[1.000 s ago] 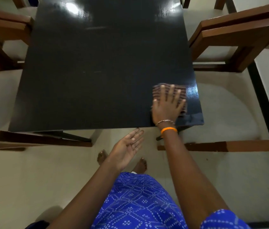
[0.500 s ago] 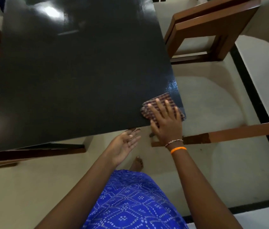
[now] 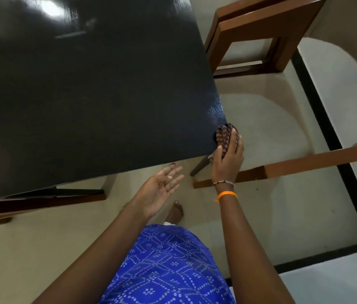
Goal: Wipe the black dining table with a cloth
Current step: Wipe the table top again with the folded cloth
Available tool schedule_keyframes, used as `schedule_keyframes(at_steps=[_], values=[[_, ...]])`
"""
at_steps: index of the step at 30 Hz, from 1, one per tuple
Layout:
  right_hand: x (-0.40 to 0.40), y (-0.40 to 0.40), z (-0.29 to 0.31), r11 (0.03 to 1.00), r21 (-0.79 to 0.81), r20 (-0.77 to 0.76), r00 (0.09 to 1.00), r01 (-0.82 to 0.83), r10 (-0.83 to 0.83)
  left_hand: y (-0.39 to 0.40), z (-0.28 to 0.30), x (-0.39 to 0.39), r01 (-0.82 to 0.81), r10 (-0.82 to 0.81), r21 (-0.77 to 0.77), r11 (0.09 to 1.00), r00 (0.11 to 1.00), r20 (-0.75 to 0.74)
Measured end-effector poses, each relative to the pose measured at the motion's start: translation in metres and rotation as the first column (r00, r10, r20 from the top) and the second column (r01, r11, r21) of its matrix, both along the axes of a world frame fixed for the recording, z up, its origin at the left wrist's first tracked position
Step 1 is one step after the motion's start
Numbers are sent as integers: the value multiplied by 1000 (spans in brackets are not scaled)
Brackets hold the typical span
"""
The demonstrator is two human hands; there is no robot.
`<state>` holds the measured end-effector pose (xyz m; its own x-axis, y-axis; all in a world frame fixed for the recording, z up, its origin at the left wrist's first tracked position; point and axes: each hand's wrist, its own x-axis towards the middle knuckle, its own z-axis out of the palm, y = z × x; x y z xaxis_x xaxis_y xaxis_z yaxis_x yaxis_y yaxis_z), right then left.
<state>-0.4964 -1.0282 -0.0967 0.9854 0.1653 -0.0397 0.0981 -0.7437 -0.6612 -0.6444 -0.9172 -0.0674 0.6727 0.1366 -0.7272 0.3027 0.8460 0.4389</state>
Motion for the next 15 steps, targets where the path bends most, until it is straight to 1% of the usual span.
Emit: schedule_keyframes(at_steps=[3,8,12,15], values=[[-28,12,3,989,63,-49,990,137,-135,4,0,-7,-11,11,3,1000,1000,5],[-45,38,12,959,73,-126,956,275,-264,14,-3,-20,-64,65,8,998,997,-29],[-72,62,17,954,114,-154,954,277,-259,26,-7,-37,-55,58,33,998,995,-82],[-113,89,19,971,135,-207,964,196,-166,41,-10,-56,-48,55,56,997,991,-123]])
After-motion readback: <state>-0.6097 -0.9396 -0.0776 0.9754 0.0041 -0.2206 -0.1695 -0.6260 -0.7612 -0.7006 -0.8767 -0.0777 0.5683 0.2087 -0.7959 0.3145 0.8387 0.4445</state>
